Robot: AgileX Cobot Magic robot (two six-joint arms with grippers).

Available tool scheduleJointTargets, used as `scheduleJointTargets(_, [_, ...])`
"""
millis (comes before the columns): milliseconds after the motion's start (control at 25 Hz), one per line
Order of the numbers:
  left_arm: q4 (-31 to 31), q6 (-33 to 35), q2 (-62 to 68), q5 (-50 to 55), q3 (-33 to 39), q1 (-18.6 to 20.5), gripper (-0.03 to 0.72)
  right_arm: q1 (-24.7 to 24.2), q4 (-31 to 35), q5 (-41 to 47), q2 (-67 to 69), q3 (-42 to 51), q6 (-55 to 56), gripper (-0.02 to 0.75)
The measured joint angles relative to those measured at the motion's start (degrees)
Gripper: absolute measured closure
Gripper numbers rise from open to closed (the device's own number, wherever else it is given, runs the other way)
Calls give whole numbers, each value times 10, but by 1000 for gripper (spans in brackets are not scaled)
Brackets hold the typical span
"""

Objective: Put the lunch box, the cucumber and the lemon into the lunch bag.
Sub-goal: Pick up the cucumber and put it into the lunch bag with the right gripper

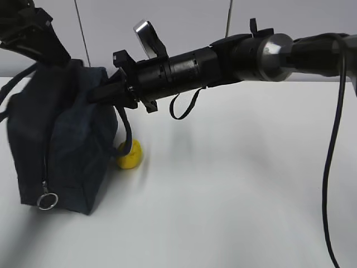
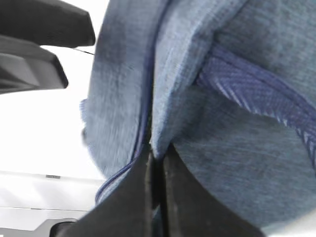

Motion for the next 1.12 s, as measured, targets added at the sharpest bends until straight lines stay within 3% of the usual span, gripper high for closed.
scheduleJointTargets(640, [53, -20, -13, -6, -2, 0, 430, 0, -50, -1, 0, -18, 22, 727])
scheduleJointTargets(720, [53, -21, -20, -8, -2, 0, 430, 0, -50, 0, 0, -18, 21, 679])
scheduleJointTargets(920, [53, -22, -22, -9, -2, 0, 430, 0, -50, 16, -1, -18, 20, 416])
scheduleJointTargets(1120, [53, -22, -22, -9, -2, 0, 430, -4, -47, 27, -9, -19, 18, 357])
